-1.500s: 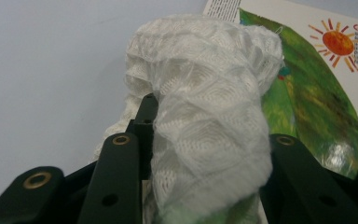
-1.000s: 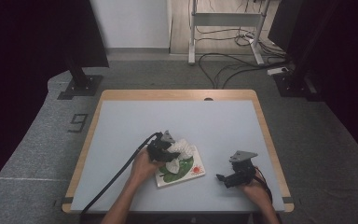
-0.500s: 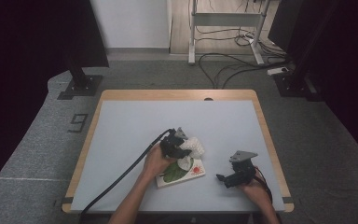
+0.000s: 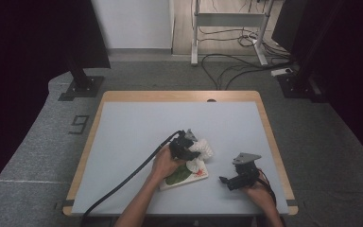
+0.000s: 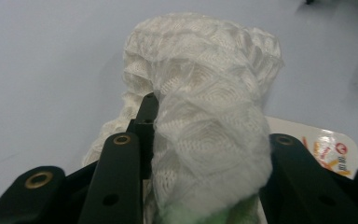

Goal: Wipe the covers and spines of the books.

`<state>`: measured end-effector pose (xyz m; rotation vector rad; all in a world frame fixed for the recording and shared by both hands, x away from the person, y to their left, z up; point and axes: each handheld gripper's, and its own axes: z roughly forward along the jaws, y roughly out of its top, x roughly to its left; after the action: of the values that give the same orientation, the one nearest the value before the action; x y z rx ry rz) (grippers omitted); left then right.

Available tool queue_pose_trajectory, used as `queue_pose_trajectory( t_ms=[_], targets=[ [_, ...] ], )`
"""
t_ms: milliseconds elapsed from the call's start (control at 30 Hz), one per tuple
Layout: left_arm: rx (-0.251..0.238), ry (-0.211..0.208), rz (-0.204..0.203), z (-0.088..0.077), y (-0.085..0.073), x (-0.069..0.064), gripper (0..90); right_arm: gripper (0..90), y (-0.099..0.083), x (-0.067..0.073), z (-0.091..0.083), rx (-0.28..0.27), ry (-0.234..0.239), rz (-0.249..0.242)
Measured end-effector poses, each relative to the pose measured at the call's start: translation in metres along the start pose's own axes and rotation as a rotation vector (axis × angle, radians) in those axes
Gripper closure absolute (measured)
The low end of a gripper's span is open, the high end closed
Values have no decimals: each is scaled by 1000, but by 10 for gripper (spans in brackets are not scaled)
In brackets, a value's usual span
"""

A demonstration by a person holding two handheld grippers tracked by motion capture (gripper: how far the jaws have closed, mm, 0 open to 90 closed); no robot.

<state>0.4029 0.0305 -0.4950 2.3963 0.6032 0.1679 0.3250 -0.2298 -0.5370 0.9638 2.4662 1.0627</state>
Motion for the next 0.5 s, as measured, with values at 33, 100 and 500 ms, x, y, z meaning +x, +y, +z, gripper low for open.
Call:
queue_pose_trajectory(
  t_ms=[33, 100, 500],
  targets=[
    [-3, -10, 6, 0, 0, -3, 621, 1, 0, 0, 0, 0, 0, 0],
    [0, -17, 19, 1, 0, -9, 621, 1, 0, 0, 0, 0, 0, 0],
    [12, -38, 52, -1, -2, -20, 620, 2, 0, 0, 0, 0, 0, -1]
  ],
)
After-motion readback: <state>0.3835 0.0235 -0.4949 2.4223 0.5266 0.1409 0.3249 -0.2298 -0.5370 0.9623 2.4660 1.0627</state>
